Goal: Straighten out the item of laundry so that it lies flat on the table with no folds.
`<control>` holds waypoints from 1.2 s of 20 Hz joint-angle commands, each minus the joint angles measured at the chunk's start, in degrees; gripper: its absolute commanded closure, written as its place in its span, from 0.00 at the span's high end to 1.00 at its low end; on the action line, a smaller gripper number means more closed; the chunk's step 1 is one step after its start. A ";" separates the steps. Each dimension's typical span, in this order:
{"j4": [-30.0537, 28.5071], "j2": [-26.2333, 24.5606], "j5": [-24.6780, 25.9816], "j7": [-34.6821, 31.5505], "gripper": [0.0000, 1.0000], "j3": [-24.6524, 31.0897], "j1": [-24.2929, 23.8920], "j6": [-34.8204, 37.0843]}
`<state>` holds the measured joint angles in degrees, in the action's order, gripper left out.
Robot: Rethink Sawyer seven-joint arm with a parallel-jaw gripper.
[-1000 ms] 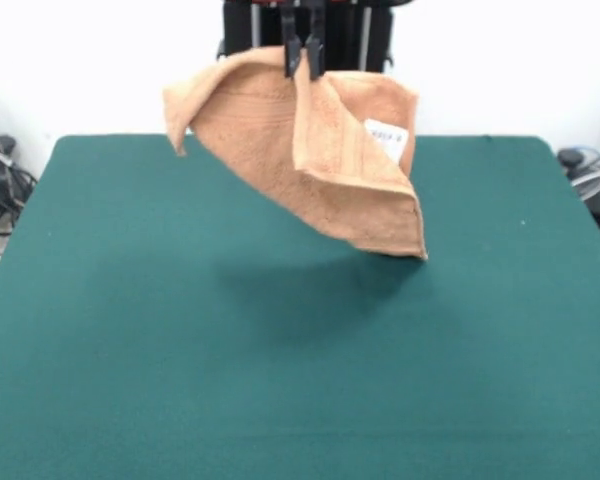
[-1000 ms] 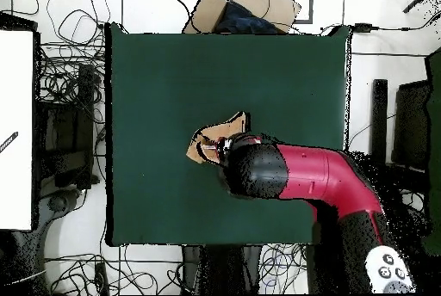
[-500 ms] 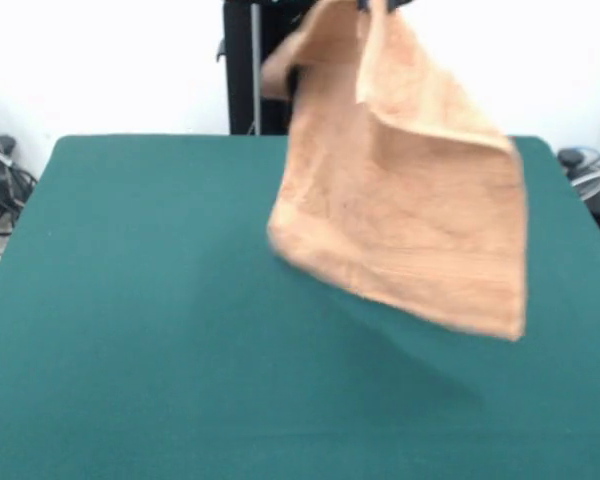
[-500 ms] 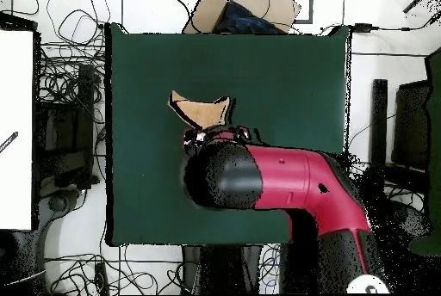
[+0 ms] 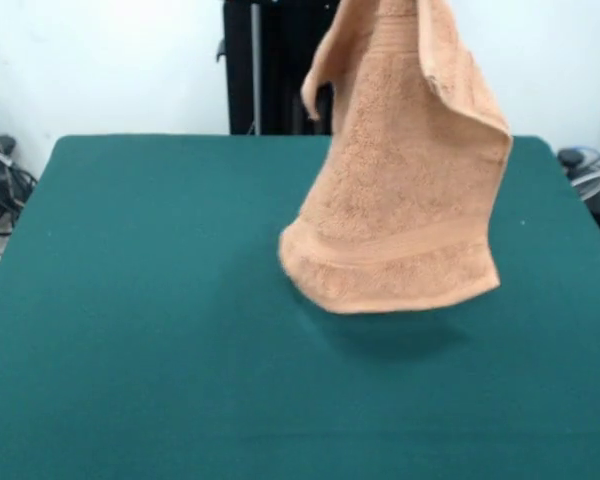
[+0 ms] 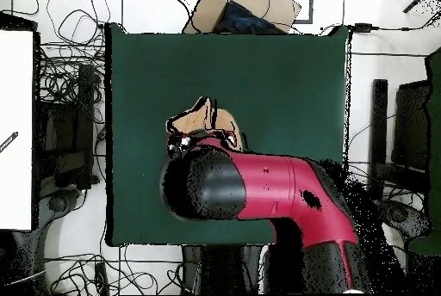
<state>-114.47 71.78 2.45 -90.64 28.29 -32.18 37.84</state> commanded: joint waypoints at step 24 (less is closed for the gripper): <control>-25.30 11.38 -4.14 -17.94 0.00 -11.41 16.32 -11.91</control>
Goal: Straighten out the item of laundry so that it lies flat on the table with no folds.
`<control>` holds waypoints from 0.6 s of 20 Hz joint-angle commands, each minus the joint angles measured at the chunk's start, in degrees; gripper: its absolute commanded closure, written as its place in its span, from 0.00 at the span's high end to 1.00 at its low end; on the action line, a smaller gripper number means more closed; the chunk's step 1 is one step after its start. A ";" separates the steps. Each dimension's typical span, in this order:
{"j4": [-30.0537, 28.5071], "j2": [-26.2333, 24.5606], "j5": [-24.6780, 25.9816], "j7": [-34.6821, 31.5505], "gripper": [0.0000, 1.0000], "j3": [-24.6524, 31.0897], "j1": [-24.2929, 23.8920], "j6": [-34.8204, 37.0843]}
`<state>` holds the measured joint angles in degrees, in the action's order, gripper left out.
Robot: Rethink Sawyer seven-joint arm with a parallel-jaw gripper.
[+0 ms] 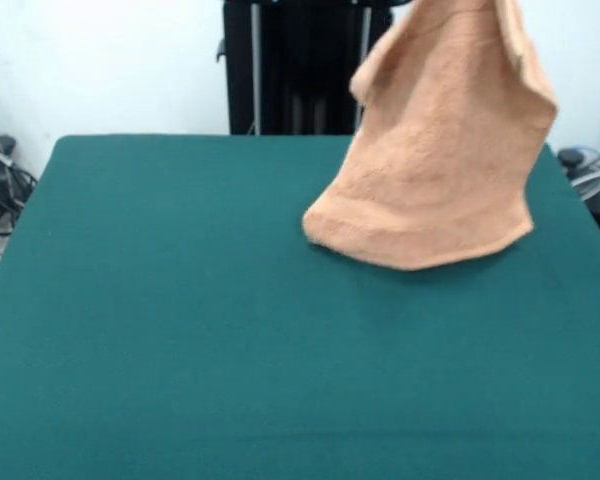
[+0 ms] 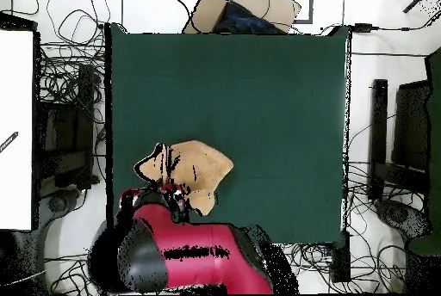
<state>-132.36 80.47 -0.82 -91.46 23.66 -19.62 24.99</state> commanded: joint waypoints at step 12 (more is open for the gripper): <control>-4.63 4.93 -3.27 -11.23 0.00 -10.05 4.69 10.02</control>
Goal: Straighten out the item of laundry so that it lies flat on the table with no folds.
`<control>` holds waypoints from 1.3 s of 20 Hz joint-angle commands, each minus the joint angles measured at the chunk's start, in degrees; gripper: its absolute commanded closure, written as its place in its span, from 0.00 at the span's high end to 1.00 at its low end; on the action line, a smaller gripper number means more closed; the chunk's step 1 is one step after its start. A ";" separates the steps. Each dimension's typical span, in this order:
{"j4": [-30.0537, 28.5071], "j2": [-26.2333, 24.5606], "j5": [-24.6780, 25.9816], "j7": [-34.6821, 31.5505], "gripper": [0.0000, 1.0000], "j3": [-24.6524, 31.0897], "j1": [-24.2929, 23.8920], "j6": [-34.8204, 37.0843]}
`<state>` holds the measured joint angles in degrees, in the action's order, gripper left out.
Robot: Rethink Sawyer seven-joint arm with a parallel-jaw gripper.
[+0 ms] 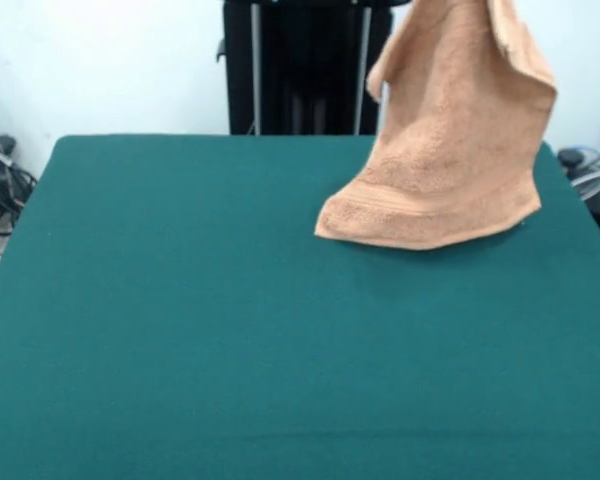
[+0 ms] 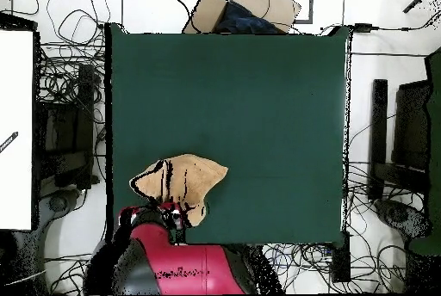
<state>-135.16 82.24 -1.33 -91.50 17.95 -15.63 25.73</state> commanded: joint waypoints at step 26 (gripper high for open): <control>-6.79 -19.41 -3.60 3.08 0.00 0.37 -7.24 -17.33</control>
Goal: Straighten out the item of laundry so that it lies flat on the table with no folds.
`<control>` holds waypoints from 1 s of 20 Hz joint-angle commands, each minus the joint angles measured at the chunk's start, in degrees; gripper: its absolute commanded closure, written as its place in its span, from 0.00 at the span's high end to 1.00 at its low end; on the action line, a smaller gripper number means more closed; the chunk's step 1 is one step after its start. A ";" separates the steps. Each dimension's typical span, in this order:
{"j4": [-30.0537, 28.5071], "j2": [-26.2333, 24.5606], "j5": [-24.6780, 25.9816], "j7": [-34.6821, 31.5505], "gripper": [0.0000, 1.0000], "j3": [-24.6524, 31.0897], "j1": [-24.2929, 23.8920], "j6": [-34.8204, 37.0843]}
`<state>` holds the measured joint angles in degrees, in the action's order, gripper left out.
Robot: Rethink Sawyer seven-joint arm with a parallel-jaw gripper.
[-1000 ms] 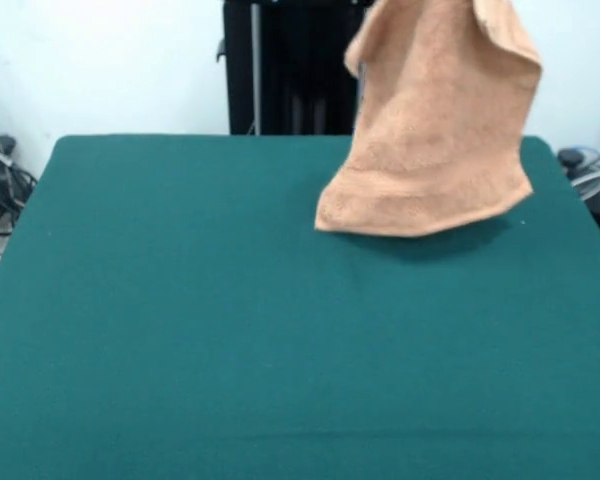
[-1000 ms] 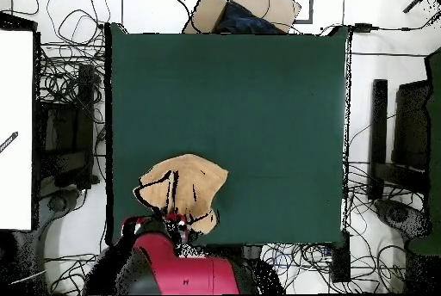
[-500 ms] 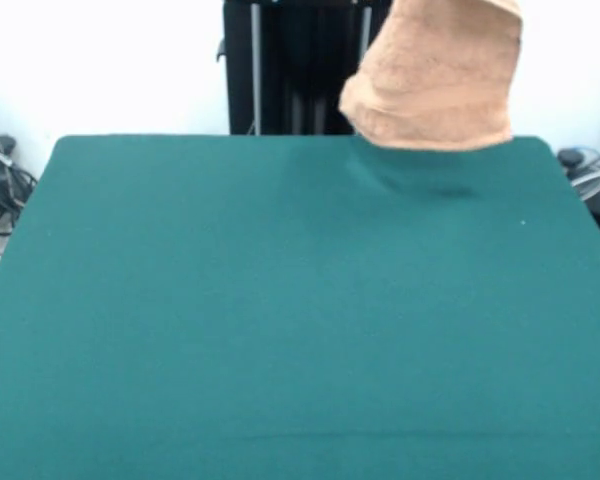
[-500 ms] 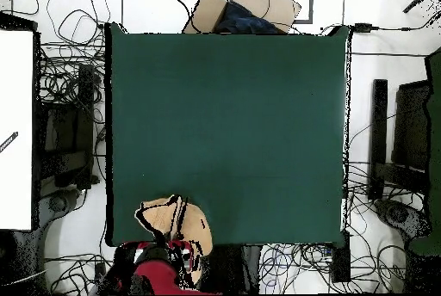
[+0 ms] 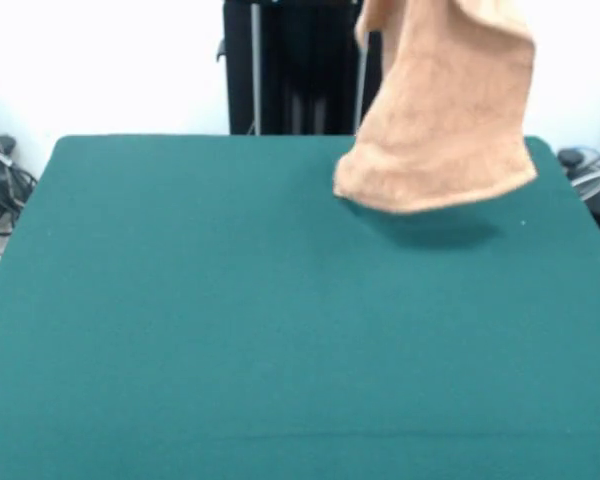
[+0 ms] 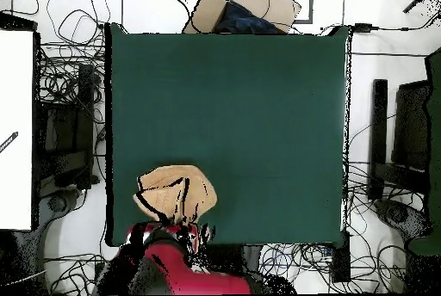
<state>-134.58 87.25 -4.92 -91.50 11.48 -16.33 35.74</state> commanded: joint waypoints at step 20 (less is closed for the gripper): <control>1.90 -33.47 14.15 -5.89 0.00 1.68 -2.90 -30.42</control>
<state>-132.93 54.93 7.07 -91.50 11.92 -19.76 2.01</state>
